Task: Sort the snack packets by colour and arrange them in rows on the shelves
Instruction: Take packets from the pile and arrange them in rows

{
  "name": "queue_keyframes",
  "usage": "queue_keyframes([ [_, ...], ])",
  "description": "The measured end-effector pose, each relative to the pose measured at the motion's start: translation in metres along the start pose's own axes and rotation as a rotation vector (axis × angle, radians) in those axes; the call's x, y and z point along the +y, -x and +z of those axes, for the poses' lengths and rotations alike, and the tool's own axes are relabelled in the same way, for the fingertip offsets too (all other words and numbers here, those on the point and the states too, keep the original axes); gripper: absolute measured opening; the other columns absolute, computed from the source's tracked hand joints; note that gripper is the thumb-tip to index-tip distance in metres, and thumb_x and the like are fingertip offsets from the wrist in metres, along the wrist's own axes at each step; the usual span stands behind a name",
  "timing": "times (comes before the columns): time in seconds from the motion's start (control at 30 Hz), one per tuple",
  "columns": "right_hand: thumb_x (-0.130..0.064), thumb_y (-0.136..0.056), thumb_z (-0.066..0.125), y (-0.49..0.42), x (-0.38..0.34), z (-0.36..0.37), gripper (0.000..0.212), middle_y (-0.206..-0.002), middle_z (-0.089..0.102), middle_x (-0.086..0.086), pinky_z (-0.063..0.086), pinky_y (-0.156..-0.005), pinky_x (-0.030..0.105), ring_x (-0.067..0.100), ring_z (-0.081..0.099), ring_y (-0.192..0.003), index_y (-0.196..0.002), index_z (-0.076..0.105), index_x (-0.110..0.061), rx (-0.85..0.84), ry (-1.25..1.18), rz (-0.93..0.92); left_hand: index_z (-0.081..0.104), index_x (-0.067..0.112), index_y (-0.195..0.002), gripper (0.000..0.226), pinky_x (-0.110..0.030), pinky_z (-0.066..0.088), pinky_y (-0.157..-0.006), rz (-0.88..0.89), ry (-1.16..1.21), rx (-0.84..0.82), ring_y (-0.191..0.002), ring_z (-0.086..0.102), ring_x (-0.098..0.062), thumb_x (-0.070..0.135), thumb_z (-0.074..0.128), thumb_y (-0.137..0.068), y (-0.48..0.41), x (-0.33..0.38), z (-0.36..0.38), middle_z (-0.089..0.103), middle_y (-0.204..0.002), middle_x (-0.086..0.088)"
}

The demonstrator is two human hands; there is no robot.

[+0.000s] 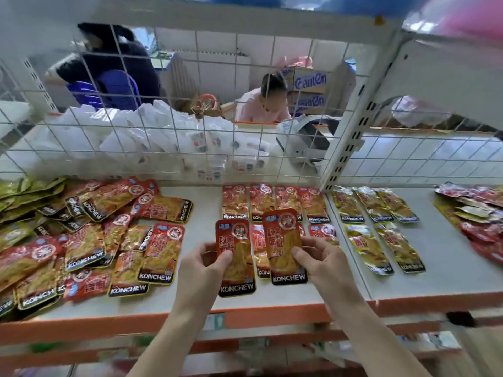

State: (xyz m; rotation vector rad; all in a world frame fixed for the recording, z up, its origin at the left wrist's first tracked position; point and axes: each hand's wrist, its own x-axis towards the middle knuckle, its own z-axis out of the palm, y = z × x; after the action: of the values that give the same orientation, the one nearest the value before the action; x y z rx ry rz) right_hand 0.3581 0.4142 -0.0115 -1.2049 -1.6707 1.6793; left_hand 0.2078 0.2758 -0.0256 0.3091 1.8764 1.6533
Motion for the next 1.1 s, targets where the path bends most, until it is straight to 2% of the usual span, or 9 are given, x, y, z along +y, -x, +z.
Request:
queue_keyframes([
  [0.13,-0.009,-0.093,0.065,0.006,0.002,-0.005,0.012,-0.091,0.077,-0.003,0.056,-0.081,0.030,0.013,0.072,-0.090,-0.102,0.070,-0.015,0.097,0.019,0.012,0.069,0.017,-0.094,0.006,-0.019,0.053,-0.061,0.051,-0.004,-0.013,-0.074,0.072,-0.008,0.012,0.070,-0.090,-0.001,-0.003,0.006,0.075,-0.079,0.003],
  [0.33,-0.008,-0.093,0.064,0.020,0.003,-0.005,0.011,-0.090,0.076,-0.002,0.056,-0.079,0.030,0.012,0.072,-0.088,-0.100,0.070,-0.015,0.181,0.004,0.035,0.069,0.022,-0.091,0.008,-0.028,0.058,-0.071,0.037,-0.004,-0.108,-0.079,0.072,-0.010,0.015,0.072,-0.090,-0.002,-0.011,0.007,0.076,-0.080,0.007],
  [0.43,-0.009,-0.093,0.065,0.026,0.004,-0.006,0.011,-0.090,0.076,-0.002,0.056,-0.079,0.031,0.012,0.072,-0.087,-0.101,0.069,-0.016,0.188,-0.013,0.044,0.070,0.022,-0.090,0.008,-0.028,0.058,-0.071,0.037,-0.017,-0.136,-0.079,0.072,-0.010,0.015,0.071,-0.090,0.001,-0.011,0.008,0.076,-0.080,0.007],
  [0.6,-0.009,-0.092,0.066,0.022,0.002,-0.027,0.012,-0.086,0.076,-0.005,0.052,-0.073,0.021,0.008,0.072,-0.082,-0.100,0.067,-0.017,0.187,-0.007,0.017,0.071,0.020,-0.095,0.006,-0.037,0.061,-0.079,0.049,-0.046,-0.159,-0.085,0.073,-0.016,0.017,0.072,-0.090,0.007,-0.009,0.026,0.076,-0.086,0.003],
  [0.8,-0.009,-0.092,0.066,0.001,0.009,-0.075,0.011,-0.088,0.077,-0.001,0.055,-0.076,0.026,0.014,0.073,-0.085,-0.102,0.068,-0.014,0.151,0.025,0.029,0.069,0.020,-0.100,0.011,-0.040,0.061,-0.080,0.067,-0.076,-0.128,-0.088,0.073,-0.014,0.018,0.073,-0.090,0.016,-0.013,0.072,0.076,-0.091,0.003],
  [0.9,-0.007,-0.092,0.066,-0.008,0.014,-0.098,0.011,-0.087,0.076,-0.002,0.054,-0.069,0.018,0.010,0.073,-0.083,-0.100,0.068,-0.015,0.117,0.047,0.023,0.068,0.023,-0.097,0.011,-0.036,0.061,-0.079,0.115,-0.137,-0.093,-0.086,0.073,-0.011,0.019,0.074,-0.089,0.020,-0.019,0.094,0.076,-0.089,0.005],
  [1.0,-0.006,-0.091,0.066,-0.016,0.021,-0.114,0.012,-0.087,0.074,-0.003,0.052,-0.061,0.011,0.001,0.070,-0.077,-0.098,0.067,-0.016,0.081,0.086,0.016,0.067,0.025,-0.097,0.013,-0.023,0.059,-0.071,0.158,-0.203,-0.052,-0.081,0.070,-0.001,0.019,0.074,-0.089,0.023,-0.025,0.111,0.074,-0.089,0.009],
  [1.1,-0.008,-0.091,0.068,-0.021,0.029,-0.122,0.013,-0.089,0.072,-0.003,0.051,-0.061,0.012,0.005,0.068,-0.081,-0.095,0.067,-0.019,0.066,0.127,0.014,0.065,0.025,-0.097,0.014,-0.011,0.052,-0.065,0.215,-0.302,-0.010,-0.080,0.066,0.009,0.019,0.074,-0.089,0.027,-0.028,0.121,0.071,-0.089,0.013],
])
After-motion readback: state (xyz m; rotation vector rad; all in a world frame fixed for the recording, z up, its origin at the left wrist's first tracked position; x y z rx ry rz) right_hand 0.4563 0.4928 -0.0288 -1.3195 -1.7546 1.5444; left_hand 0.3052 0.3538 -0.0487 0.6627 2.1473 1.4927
